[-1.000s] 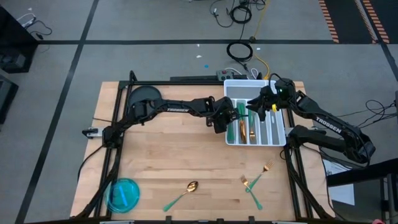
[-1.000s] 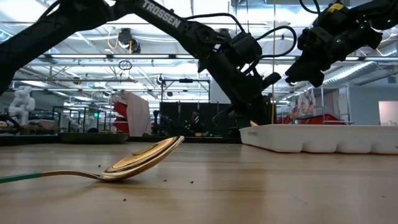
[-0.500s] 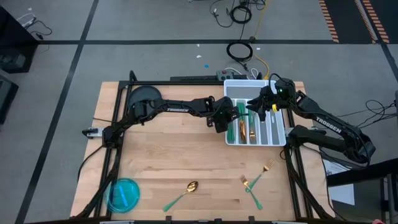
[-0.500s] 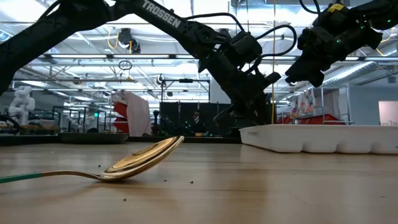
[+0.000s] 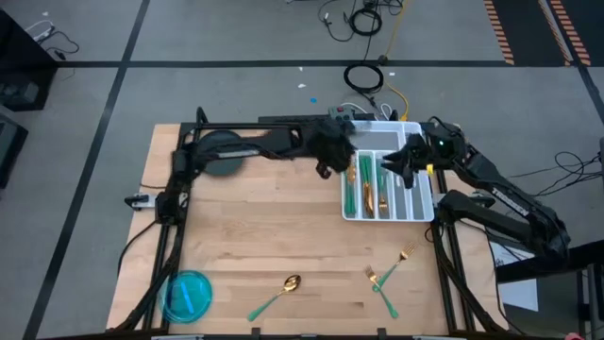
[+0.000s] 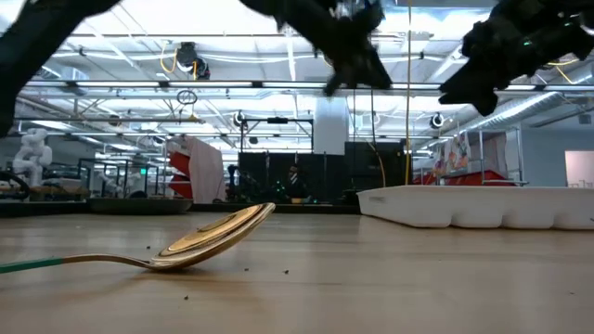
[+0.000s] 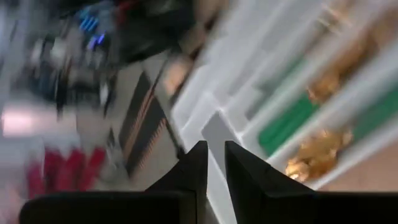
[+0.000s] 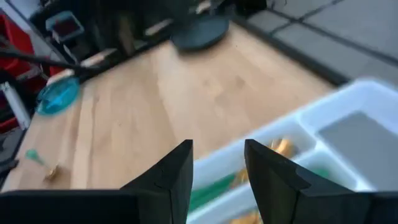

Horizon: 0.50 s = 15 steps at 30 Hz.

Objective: Sort silverware
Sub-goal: Put the green fork into the silverware tray

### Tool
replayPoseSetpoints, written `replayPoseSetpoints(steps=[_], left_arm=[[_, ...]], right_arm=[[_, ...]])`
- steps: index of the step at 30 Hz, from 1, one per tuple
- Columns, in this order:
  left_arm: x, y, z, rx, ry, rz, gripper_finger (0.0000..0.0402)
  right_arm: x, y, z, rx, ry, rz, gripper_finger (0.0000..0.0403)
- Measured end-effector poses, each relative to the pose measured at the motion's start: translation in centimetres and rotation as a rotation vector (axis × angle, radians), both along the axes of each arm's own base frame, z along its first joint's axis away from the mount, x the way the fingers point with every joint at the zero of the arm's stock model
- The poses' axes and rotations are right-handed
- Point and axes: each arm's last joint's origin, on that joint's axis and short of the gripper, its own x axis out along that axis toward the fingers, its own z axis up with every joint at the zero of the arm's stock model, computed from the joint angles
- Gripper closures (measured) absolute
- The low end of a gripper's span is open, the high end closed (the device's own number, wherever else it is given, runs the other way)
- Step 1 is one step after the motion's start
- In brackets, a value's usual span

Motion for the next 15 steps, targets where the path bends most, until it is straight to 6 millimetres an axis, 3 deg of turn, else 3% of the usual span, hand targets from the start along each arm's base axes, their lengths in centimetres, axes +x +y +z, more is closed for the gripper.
replayPoseSetpoints(steps=[3, 6, 10, 15], left_arm=[[-3.2, 0.3, 5.3, -0.294, -0.165, 0.185, 0.0338], [-7.3, 0.0, 10.4, -0.627, -0.298, 0.254, 0.0338], [-11.8, -1.8, 15.4, -0.951, -0.384, 0.118, 0.0338], [-17.2, -4.6, 21.9, -1.031, -0.615, -0.115, 0.0338]], right_arm=[[-0.8, 1.5, -0.5, 0.049, 0.056, 0.038, 0.0263], [-0.5, 2.7, 0.0, 0.034, 0.014, 0.105, 0.0263], [0.3, 3.5, -0.6, 0.132, 0.094, 0.034, 0.0264], [2.2, 4.9, -0.8, 0.363, 0.081, 0.087, 0.0264]])
